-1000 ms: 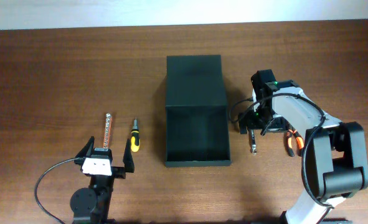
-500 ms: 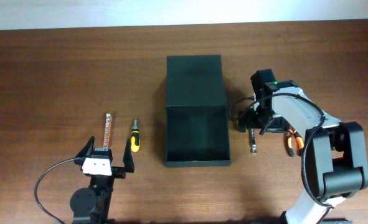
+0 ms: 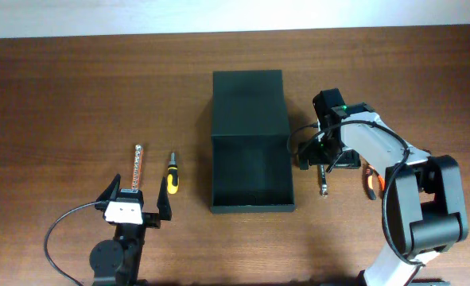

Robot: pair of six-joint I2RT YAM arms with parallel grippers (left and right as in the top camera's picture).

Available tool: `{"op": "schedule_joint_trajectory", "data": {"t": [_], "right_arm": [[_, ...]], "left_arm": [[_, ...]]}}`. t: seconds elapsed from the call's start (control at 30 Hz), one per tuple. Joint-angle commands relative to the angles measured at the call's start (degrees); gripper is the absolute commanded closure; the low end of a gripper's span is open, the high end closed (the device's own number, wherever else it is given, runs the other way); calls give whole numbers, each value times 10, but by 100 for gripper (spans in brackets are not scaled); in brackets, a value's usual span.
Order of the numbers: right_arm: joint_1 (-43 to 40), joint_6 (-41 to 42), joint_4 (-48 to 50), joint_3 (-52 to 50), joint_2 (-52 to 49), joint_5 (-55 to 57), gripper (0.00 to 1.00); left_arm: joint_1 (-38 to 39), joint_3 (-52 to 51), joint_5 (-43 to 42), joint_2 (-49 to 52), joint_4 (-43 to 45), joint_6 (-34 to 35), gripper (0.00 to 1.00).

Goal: Pack container
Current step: 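Lower the right gripper and close it on the wrench handle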

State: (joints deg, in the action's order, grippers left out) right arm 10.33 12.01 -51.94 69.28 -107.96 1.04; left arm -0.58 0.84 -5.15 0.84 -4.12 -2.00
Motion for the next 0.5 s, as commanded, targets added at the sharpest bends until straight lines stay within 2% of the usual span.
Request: {"op": "schedule_joint_trajectory", "data": {"t": [0.0, 0.47], "right_arm": [[5, 5, 3, 11, -5, -4, 1], [5, 5, 10, 11, -24, -4, 1]], "left_arm": [[-4, -3, 4, -5, -2, -9, 1], [-4, -3, 4, -5, -2, -9, 1]]}}
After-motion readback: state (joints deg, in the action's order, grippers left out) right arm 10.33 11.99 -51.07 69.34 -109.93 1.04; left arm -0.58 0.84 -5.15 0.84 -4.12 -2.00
